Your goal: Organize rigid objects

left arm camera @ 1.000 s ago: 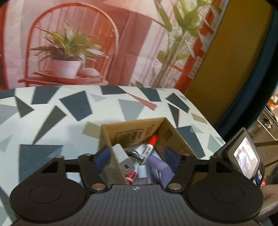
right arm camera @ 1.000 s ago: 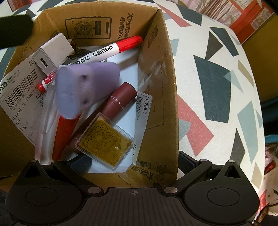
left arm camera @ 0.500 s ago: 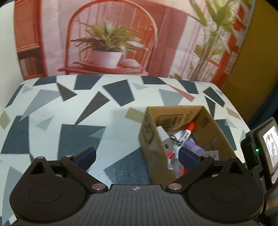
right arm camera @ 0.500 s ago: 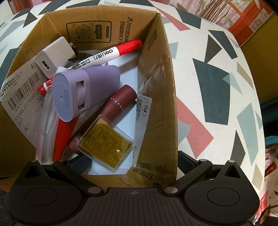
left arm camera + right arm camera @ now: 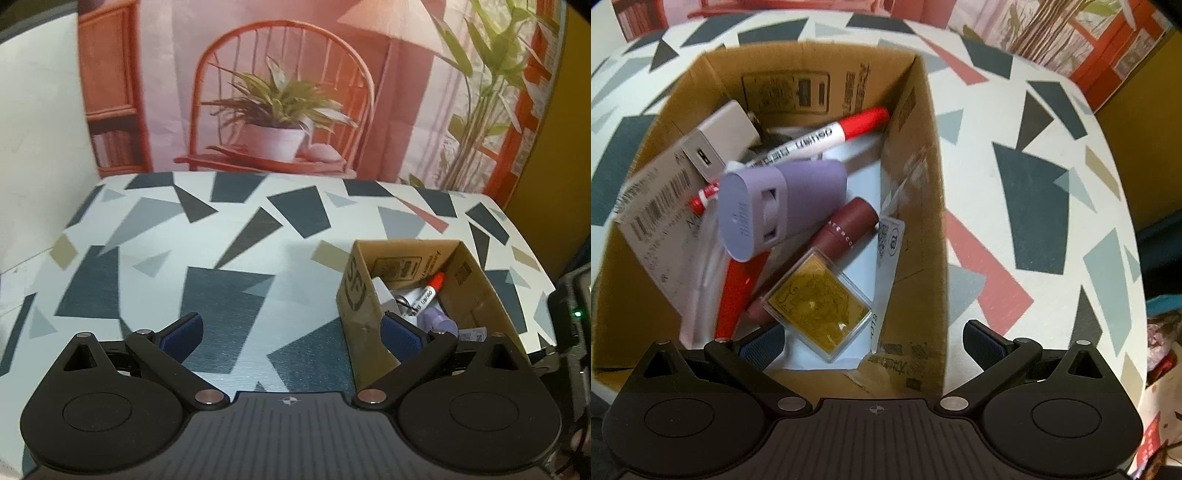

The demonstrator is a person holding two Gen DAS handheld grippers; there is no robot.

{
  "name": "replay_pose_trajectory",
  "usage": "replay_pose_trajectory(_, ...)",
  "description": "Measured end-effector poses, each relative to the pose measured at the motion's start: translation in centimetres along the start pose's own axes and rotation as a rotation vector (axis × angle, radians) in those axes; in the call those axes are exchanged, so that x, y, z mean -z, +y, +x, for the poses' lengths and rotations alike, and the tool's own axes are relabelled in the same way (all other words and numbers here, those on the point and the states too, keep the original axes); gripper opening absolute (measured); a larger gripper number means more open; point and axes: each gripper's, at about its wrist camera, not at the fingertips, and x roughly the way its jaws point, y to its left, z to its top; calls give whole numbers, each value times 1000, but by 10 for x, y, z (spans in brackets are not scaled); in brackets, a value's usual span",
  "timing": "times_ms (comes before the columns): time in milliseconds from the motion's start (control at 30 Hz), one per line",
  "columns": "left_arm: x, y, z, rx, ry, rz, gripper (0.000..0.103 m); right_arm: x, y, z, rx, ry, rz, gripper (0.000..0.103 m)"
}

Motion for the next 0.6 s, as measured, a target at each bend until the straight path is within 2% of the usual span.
replay_pose_trajectory(300,3,6,-58,-102,-89,-53,103,12,-14,-56,-41,-161,13,103)
replay_pose_trajectory(500,6,-1,-110,-165,-154,-49,103,34,-21,-115,-60,-311,-14,103)
replay_pose_trajectory(600,7,-8,-142,-186,-219,-34,103,49,-29,-147,-91,-384,1,103)
